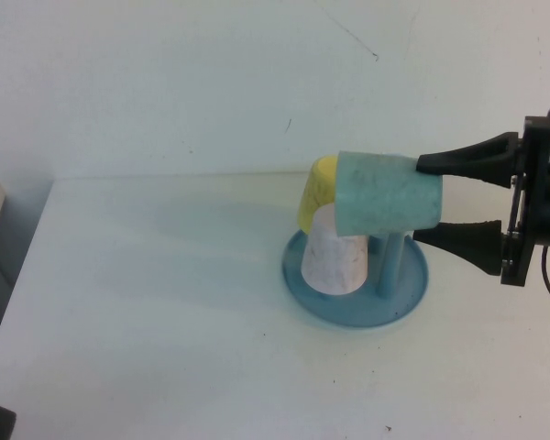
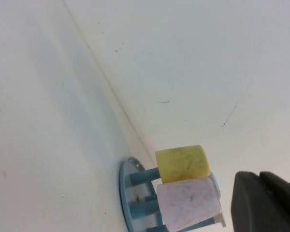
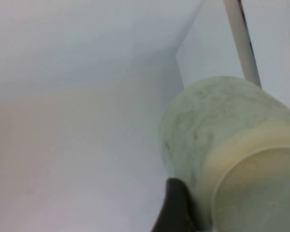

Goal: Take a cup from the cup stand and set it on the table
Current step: Hand over the cup

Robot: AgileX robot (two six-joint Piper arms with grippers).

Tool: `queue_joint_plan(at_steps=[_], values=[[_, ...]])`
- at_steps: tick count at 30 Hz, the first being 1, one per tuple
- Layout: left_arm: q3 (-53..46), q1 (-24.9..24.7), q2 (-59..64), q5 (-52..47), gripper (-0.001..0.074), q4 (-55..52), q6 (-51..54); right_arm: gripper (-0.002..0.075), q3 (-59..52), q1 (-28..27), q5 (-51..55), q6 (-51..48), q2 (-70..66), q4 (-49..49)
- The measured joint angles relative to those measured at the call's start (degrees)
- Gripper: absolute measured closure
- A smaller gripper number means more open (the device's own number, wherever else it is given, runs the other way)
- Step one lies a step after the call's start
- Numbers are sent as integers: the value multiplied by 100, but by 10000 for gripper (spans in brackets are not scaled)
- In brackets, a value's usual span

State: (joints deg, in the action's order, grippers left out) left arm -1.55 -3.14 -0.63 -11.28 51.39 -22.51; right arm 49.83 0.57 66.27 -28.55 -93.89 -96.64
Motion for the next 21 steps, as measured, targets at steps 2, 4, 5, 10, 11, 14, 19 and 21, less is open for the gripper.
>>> queue_joint_plan(at_steps=[2, 4, 5, 10, 11, 14, 19, 21], values=[[0, -16, 0, -135, 738, 58, 210, 177, 0, 0, 0, -43, 0, 0], [0, -75, 0, -442, 738, 215, 550, 177, 0, 0, 0, -104, -4, 0], [0, -123, 12, -640, 738, 386, 802, 177, 0, 0, 0, -199, -4, 0], [357, -407, 961, -1500, 738, 1767, 3324, 177, 0, 0, 0, -641, -4, 0], [533, -470, 1292, -1621, 738, 2123, 4009, 177, 0, 0, 0, -668, -4, 0], [1114, -582, 2357, -1858, 738, 3009, 5813, 177, 0, 0, 0, -703, -4, 0], [2230, -581, 4376, -2544, 738, 3847, 8007, 177, 0, 0, 0, -716, -4, 0], [2672, -581, 5238, -3005, 738, 4125, 8776, 177, 0, 0, 0, -728, -4, 0]])
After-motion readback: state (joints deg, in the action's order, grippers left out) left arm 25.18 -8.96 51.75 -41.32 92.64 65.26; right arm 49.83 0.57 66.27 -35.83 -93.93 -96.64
